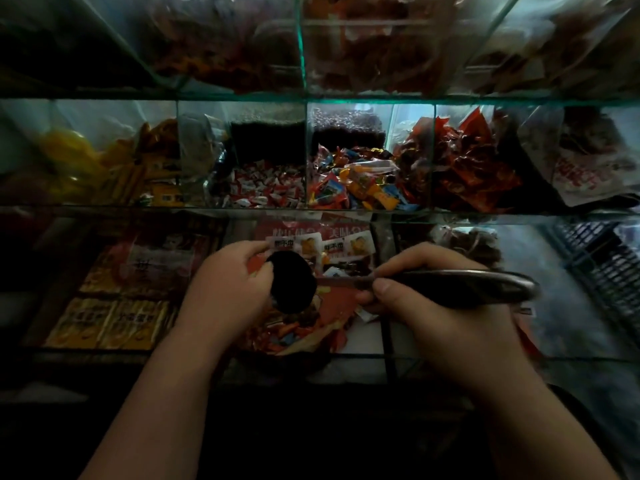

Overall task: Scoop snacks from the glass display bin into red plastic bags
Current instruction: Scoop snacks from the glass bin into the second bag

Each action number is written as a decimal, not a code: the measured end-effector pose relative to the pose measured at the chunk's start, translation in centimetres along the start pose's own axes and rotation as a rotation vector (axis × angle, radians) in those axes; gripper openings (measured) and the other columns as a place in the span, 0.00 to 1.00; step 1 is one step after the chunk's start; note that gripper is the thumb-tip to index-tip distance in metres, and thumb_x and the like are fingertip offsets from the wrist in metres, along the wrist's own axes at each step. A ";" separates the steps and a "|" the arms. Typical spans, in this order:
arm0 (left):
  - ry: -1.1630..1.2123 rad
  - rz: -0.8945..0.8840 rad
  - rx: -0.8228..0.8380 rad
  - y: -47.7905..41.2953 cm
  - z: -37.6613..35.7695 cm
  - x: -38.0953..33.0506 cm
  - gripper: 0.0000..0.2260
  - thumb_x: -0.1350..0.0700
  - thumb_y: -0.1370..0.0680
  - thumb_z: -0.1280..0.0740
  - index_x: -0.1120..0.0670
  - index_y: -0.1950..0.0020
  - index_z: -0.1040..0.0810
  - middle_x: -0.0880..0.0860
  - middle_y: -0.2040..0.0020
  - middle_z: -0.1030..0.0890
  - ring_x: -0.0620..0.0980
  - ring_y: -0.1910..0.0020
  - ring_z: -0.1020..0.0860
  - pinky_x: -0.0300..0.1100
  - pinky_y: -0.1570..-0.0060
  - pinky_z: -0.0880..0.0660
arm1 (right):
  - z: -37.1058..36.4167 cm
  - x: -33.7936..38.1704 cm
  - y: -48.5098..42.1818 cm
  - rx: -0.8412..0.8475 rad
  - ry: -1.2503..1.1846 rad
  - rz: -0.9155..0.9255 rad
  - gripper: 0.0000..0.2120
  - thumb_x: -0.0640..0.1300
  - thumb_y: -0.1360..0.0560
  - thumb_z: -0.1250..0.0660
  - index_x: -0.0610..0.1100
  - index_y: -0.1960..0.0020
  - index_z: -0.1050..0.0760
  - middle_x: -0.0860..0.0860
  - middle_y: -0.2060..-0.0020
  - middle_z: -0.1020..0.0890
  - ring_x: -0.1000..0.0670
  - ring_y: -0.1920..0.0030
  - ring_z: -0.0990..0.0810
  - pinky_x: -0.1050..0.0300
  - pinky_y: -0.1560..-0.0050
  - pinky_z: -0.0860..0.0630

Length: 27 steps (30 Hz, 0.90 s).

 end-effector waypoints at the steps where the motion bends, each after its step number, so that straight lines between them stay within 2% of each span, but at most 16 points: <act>1: -0.040 -0.013 -0.021 0.8 0.1 0.5 0.16 0.53 0.21 0.30 0.51 0.34 0.19 0.48 0.34 0.21 0.48 0.35 0.25 0.39 0.41 0.31 | -0.5 -0.5 0.1 -0.008 0.115 0.053 0.04 0.50 0.29 0.28 0.52 0.57 0.18 0.49 0.59 0.13 0.50 0.57 0.13 0.47 0.55 0.15; 2: -0.083 -0.017 -0.039 1.4 0.1 1.0 0.16 0.52 0.22 0.29 0.52 0.35 0.19 0.49 0.34 0.22 0.49 0.34 0.25 0.41 0.37 0.31 | -1.3 -0.8 0.5 0.028 0.174 0.042 0.05 0.52 0.30 0.28 0.53 0.56 0.18 0.52 0.59 0.14 0.53 0.58 0.13 0.49 0.56 0.15; 4: -0.191 0.011 -0.076 2.4 -0.1 2.1 0.17 0.53 0.24 0.26 0.53 0.36 0.18 0.50 0.33 0.23 0.52 0.33 0.26 0.51 0.31 0.30 | -2.9 -2.1 -0.4 0.124 0.230 -0.006 0.02 0.49 0.28 0.27 0.54 0.57 0.19 0.54 0.60 0.15 0.56 0.61 0.16 0.56 0.60 0.17; 6: -0.216 0.082 -0.129 2.9 -0.2 3.3 0.19 0.55 0.25 0.26 0.52 0.34 0.19 0.51 0.35 0.22 0.54 0.35 0.25 0.54 0.34 0.27 | -4.5 -3.2 -1.9 0.215 0.342 -0.023 0.04 0.46 0.25 0.28 0.54 0.55 0.20 0.55 0.59 0.17 0.55 0.59 0.18 0.55 0.57 0.18; 8: -0.153 0.203 -0.173 3.0 0.1 4.4 0.22 0.55 0.25 0.28 0.49 0.30 0.23 0.50 0.42 0.18 0.53 0.45 0.20 0.49 0.48 0.21 | -5.9 -4.4 -3.1 0.363 0.492 0.042 0.05 0.43 0.23 0.30 0.53 0.52 0.21 0.58 0.55 0.19 0.55 0.54 0.19 0.54 0.52 0.20; 9: -0.126 0.260 -0.181 3.1 0.1 5.0 0.21 0.54 0.24 0.28 0.47 0.31 0.22 0.48 0.48 0.16 0.51 0.52 0.19 0.45 0.57 0.22 | -6.6 -4.9 -3.6 0.438 0.586 0.095 0.04 0.43 0.22 0.31 0.52 0.50 0.21 0.58 0.53 0.19 0.54 0.52 0.20 0.53 0.49 0.20; 10: -0.111 0.289 -0.184 3.2 0.1 5.4 0.17 0.53 0.24 0.28 0.47 0.36 0.19 0.44 0.55 0.17 0.47 0.59 0.20 0.40 0.63 0.26 | -7.0 -5.7 -4.3 0.491 0.667 0.116 0.04 0.44 0.22 0.32 0.52 0.49 0.22 0.56 0.51 0.19 0.53 0.49 0.20 0.51 0.47 0.20; 12: -0.070 0.298 -0.172 3.4 -0.2 6.1 0.06 0.51 0.23 0.28 0.49 0.49 0.14 0.40 0.66 0.21 0.38 0.67 0.25 0.37 0.69 0.30 | -7.7 -7.4 -5.2 0.525 0.703 0.044 0.04 0.45 0.22 0.31 0.53 0.49 0.22 0.54 0.48 0.19 0.51 0.46 0.20 0.47 0.45 0.20; 14: 0.011 0.286 -0.160 4.0 -0.7 6.2 0.06 0.50 0.22 0.28 0.49 0.58 0.16 0.42 0.69 0.22 0.40 0.70 0.25 0.39 0.71 0.28 | -8.6 -9.1 -5.2 0.493 0.694 -0.030 0.03 0.47 0.23 0.30 0.53 0.51 0.22 0.54 0.49 0.18 0.50 0.46 0.19 0.48 0.46 0.20; 16: 0.067 0.243 -0.160 4.6 -1.5 6.3 0.10 0.50 0.21 0.29 0.46 0.62 0.22 0.44 0.71 0.23 0.41 0.70 0.23 0.40 0.76 0.31 | -9.6 -10.7 -5.0 0.350 0.643 -0.042 0.01 0.47 0.24 0.29 0.52 0.54 0.21 0.55 0.54 0.17 0.54 0.50 0.19 0.55 0.50 0.20; 19: 0.120 0.199 -0.170 5.2 -2.7 6.1 0.11 0.51 0.20 0.32 0.43 0.60 0.29 0.46 0.72 0.25 0.42 0.73 0.24 0.36 0.77 0.36 | -11.0 -12.0 -4.6 0.066 0.377 -0.220 0.03 0.45 0.27 0.28 0.52 0.59 0.18 0.58 0.61 0.16 0.62 0.57 0.18 0.64 0.56 0.23; 21: 0.173 0.202 -0.180 5.4 -3.0 6.3 0.10 0.52 0.19 0.33 0.43 0.58 0.28 0.45 0.71 0.23 0.42 0.73 0.24 0.38 0.77 0.34 | -12.1 -12.3 -3.9 -0.053 0.148 -0.372 0.07 0.43 0.28 0.27 0.56 0.59 0.17 0.61 0.61 0.15 0.61 0.58 0.17 0.60 0.53 0.20; 22: 0.188 0.207 -0.192 5.5 -3.0 6.5 0.10 0.51 0.19 0.33 0.43 0.58 0.28 0.45 0.69 0.22 0.42 0.72 0.23 0.39 0.77 0.33 | -12.7 -12.4 -3.6 -0.080 0.090 -0.396 0.10 0.43 0.27 0.26 0.58 0.60 0.17 0.62 0.62 0.15 0.63 0.58 0.17 0.62 0.55 0.21; 25: 0.227 0.246 -0.248 6.2 -3.4 7.2 0.10 0.51 0.19 0.31 0.44 0.60 0.27 0.40 0.62 0.20 0.42 0.70 0.22 0.42 0.77 0.28 | -13.6 -12.4 -3.1 -0.085 0.029 -0.411 0.15 0.42 0.26 0.26 0.62 0.63 0.18 0.66 0.63 0.16 0.67 0.61 0.19 0.76 0.63 0.27; 26: 0.233 0.257 -0.280 6.6 -3.5 7.5 0.11 0.51 0.20 0.30 0.44 0.60 0.27 0.39 0.62 0.20 0.41 0.69 0.21 0.40 0.78 0.29 | -13.4 -12.4 -3.1 -0.118 -0.023 -0.443 0.13 0.42 0.26 0.26 0.61 0.63 0.17 0.64 0.64 0.15 0.65 0.62 0.17 0.74 0.64 0.26; 27: 0.238 0.267 -0.311 6.9 -3.6 7.7 0.10 0.51 0.20 0.30 0.44 0.60 0.27 0.39 0.62 0.20 0.41 0.69 0.21 0.39 0.78 0.30 | -13.2 -12.5 -3.2 -0.155 -0.091 -0.470 0.10 0.43 0.27 0.26 0.58 0.62 0.16 0.59 0.64 0.13 0.61 0.62 0.15 0.68 0.63 0.21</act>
Point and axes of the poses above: each hand's wrist, its own y-axis away from the middle knuckle, its own z-axis out of the back of the hand, x = y × z, the point moved 1 cm from there along -y, towards the middle knuckle
